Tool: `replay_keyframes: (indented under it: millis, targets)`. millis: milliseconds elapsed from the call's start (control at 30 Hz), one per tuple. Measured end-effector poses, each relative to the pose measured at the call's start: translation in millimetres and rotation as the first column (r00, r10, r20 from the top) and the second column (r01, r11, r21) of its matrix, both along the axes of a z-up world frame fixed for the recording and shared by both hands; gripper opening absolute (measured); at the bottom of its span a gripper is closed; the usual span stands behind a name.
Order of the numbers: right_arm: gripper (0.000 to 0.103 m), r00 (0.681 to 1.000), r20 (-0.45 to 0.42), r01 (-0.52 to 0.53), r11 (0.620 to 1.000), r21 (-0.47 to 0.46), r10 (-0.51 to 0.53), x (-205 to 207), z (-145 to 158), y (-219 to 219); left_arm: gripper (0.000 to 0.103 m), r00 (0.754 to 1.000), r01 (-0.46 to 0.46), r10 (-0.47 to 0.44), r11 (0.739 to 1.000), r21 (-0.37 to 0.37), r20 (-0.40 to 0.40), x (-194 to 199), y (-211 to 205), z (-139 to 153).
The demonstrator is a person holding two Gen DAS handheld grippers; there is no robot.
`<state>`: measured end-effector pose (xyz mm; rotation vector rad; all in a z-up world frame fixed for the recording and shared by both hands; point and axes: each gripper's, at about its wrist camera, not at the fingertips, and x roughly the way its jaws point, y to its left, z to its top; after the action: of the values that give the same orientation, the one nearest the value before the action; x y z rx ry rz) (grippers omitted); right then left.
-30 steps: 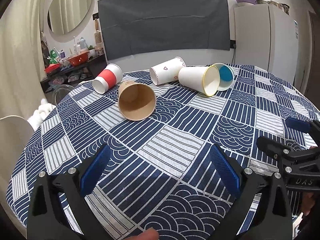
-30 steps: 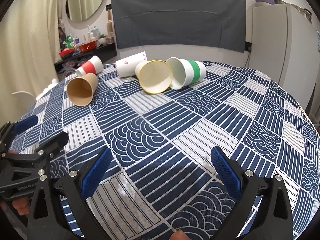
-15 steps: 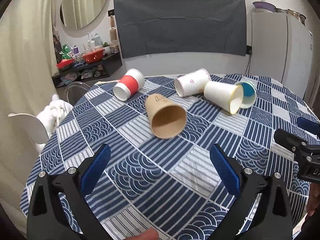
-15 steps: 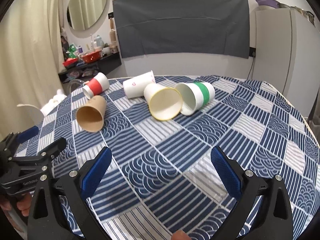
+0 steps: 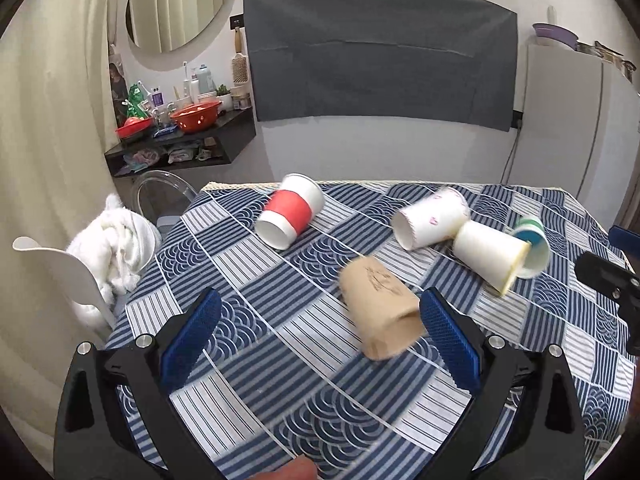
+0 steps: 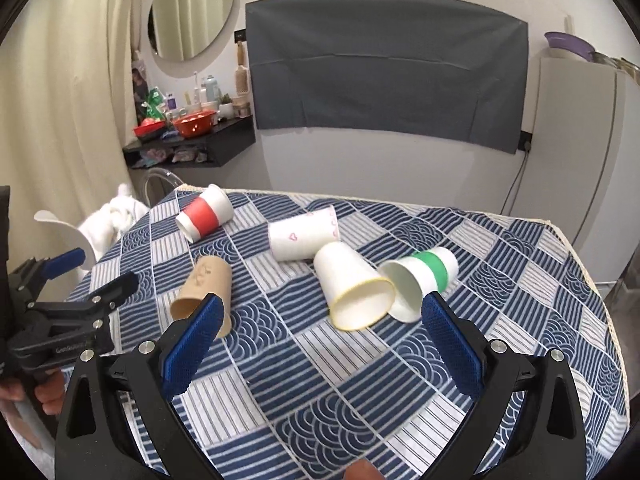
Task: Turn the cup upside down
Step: 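Move the left tool toward the red-banded white cup lying on its side, then close the left gripper around the red-banded cup's body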
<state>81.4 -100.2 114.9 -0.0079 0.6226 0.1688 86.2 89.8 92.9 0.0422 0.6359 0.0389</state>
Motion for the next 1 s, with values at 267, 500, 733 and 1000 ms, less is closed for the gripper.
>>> replay_keyframes:
  millis: [267,500,733,1000]
  targets:
    - [0.095,0.995,-0.053,-0.089,0.996,0.005,0.089,63,5,41,0.097,0.996,-0.075,0.077,0.997,0.03,-0.055,60,50,6]
    - [0.095,0.993,-0.072,-0.092,0.996,-0.013,0.091,124,-26,74,0.097,0.992,-0.03,0.029,1.0,-0.008,-0.126,110,77,-16]
    - [0.095,0.99,-0.119,-0.082,0.996,-0.042,0.076,176,-54,94,0.097,0.988,0.035,-0.038,0.999,-0.026,-0.151,150,86,-40]
    - [0.095,0.99,-0.13,-0.057,0.995,-0.079,0.047,204,-63,103,0.097,0.972,0.118,-0.124,0.992,-0.044,-0.197,195,84,-63]
